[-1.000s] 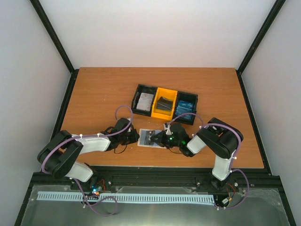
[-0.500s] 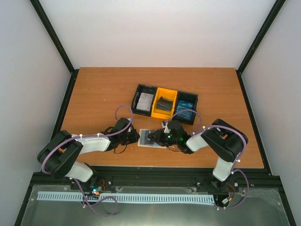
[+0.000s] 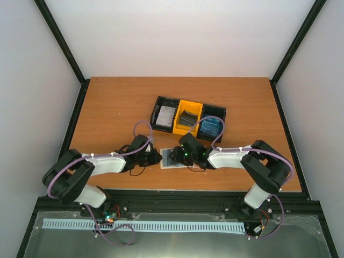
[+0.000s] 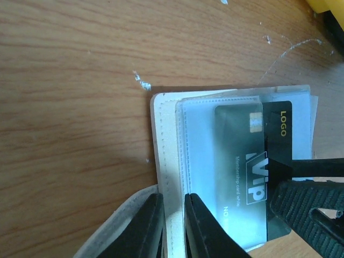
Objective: Put the credit cards into the card holder
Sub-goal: Insert the credit card into the card holder.
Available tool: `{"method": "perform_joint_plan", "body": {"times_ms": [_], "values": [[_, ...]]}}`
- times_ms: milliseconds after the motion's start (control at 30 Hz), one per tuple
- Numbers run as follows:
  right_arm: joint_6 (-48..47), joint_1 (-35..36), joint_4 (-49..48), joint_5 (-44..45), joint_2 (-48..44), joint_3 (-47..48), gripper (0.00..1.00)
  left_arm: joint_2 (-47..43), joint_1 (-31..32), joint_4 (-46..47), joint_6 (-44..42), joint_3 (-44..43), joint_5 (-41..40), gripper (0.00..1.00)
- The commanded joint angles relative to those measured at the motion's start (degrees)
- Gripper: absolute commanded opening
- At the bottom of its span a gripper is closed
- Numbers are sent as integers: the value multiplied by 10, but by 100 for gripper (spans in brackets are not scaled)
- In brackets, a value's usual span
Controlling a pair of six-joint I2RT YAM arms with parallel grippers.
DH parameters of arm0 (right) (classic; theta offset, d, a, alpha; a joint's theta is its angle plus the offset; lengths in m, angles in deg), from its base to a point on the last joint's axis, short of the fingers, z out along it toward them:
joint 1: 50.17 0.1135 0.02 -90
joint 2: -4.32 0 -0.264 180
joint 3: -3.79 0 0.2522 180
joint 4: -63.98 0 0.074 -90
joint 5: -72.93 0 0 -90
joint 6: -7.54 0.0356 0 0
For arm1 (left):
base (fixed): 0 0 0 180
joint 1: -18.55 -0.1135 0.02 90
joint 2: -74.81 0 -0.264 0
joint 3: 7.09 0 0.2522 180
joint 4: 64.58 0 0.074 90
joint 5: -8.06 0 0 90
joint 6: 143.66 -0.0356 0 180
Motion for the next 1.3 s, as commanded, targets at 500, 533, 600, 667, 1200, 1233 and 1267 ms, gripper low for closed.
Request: {"method": "perform_joint_plan", "body": {"times_ms": [500, 533, 600, 667, 1200, 1233, 1267], "values": [[-57, 62, 127, 103, 40, 99, 54, -12, 2, 41, -9, 22, 26, 13], [-62, 61, 119, 99, 39, 97, 55, -14, 2, 48, -8, 26, 33, 12], [-72, 61, 112, 97, 34, 93, 57, -17, 2, 58, -7, 30, 44, 13], [-87, 61, 111, 96, 29, 93, 59, -18, 2, 61, -6, 32, 49, 13], [-155, 86, 149, 110, 62, 134, 61, -7, 2, 106, 11, 37, 49, 12], [-158, 87, 153, 112, 61, 136, 60, -7, 2, 108, 13, 38, 49, 12], [-160, 87, 154, 114, 60, 137, 60, -8, 2, 109, 15, 38, 48, 12]]}}
